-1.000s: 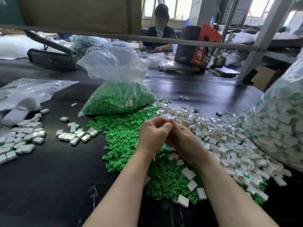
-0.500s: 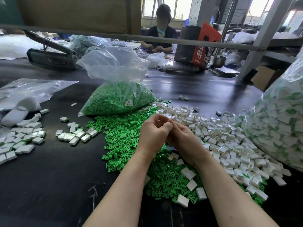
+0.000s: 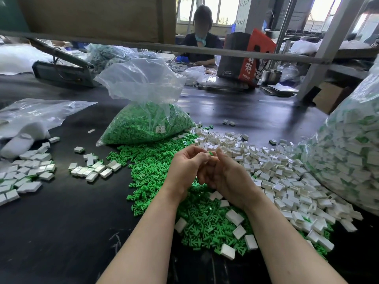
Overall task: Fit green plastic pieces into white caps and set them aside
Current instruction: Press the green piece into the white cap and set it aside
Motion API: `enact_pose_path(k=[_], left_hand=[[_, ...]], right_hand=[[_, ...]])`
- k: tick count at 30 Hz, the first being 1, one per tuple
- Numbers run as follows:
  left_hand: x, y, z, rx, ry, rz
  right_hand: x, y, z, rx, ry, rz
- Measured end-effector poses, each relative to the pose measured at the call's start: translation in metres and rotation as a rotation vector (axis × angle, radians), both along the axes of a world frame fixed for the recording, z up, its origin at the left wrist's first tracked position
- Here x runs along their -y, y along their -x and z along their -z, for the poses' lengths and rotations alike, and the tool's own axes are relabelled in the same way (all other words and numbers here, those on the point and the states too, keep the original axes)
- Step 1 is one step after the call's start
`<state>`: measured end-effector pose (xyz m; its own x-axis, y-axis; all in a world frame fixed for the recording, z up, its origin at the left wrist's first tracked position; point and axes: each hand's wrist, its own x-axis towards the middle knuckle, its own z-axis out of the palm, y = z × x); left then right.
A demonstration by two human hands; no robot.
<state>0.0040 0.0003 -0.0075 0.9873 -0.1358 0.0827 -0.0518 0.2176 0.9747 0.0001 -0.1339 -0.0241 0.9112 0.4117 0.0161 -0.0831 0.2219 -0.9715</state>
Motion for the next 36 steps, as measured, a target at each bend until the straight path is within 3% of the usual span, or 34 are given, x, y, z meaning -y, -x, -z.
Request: enact_pose_path(k=[17,28,36], left_hand=[[-0.0039,-0.0019,0.0016,0.066,-0.03,0.005],[0.0003,-0.0017,-0.0011,0.124,-0.174,-0.074],[0.006,-0.0018,0.0014,0.094,-0.069,-0.061]], right_hand=[[-0.0021,0.0048,-0.0058,-0.017,-0.053,0.055],[-0.0038,0.0026,-0.001,0.084,0.106,0.132],[-0.0042,0.0042,-0.0028,0.081,0.0,0.163]])
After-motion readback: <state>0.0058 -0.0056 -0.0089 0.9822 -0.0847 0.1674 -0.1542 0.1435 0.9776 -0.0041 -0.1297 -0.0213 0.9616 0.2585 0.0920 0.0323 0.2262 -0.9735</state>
